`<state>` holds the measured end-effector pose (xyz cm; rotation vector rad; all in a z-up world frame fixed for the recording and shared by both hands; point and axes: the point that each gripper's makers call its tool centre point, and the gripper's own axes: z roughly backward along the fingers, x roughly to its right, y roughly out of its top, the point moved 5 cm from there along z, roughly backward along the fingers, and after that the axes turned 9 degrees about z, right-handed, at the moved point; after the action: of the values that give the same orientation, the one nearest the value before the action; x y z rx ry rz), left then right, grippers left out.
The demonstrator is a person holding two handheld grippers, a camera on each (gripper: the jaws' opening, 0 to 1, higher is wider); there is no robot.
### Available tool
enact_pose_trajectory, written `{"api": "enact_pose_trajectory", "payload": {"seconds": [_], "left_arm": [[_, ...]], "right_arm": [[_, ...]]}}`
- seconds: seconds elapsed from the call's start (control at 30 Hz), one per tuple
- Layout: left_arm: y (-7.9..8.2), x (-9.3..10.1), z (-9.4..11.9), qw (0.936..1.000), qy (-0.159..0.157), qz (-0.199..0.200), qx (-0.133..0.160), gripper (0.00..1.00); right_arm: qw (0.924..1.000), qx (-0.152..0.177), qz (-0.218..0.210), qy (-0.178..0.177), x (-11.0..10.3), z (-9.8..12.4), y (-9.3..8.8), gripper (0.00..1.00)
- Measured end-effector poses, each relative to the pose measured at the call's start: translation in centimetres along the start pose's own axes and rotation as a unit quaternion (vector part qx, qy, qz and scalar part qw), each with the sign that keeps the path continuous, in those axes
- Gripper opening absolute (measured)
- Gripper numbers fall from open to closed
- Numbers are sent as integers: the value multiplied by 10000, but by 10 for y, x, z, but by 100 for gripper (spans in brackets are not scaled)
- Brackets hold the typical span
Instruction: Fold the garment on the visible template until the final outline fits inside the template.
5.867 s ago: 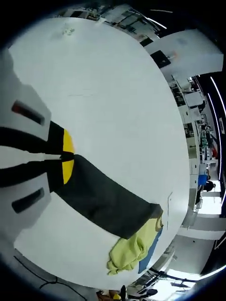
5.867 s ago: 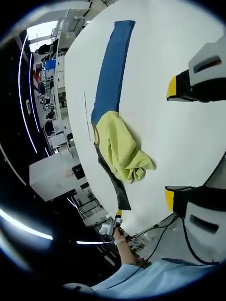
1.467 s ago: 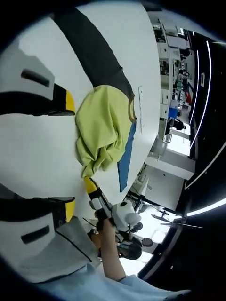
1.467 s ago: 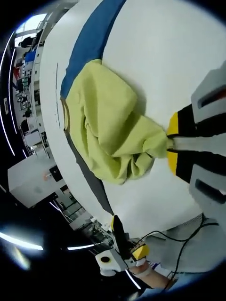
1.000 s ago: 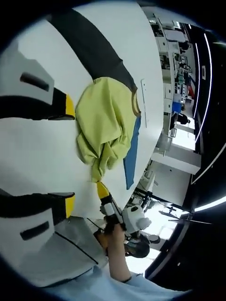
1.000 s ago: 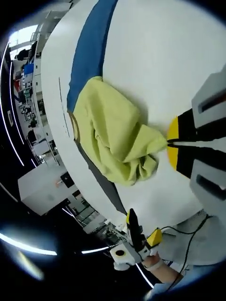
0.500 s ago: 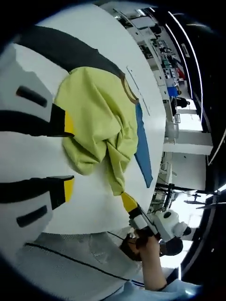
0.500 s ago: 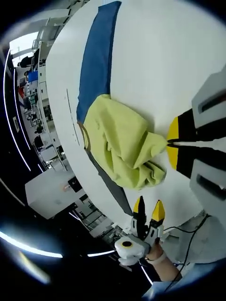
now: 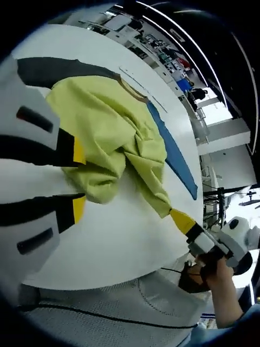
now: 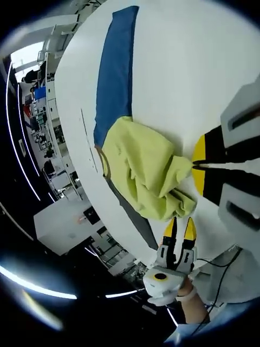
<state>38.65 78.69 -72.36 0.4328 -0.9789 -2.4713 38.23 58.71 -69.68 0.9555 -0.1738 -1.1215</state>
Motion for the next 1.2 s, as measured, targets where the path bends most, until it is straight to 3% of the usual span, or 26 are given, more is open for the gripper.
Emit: {"api": "enact_pose_trajectory", "payload": {"seconds": [0.07,0.23,0.37,0.5,0.73,0.9,1.2], "left_arm": [[-3,0,-3,9993,50,-335,-136,11],[-3,0,-5,9999,21,-22,-116,1],[1,-3,0,9997,45,215,-106,0],[11,-6,9,9999,60,122,-35,0],[37,-25,20,9991,-13,376,220,0],[57,-43,19,9992,-8,288,285,0],[66,-71,-5,9992,0,382,121,0]], "right_arm": [[10000,9,-33,7,0,0,0,0],[10000,22,-58,0,0,-1,-1,0],[10000,23,-76,-5,1,-1,-3,0],[9999,26,-104,-9,1,-2,-4,0],[9999,13,-143,-11,2,-3,-7,0],[9999,2,-170,-26,3,-3,-9,0],[9997,-9,-260,-43,4,-5,-13,0]]}}
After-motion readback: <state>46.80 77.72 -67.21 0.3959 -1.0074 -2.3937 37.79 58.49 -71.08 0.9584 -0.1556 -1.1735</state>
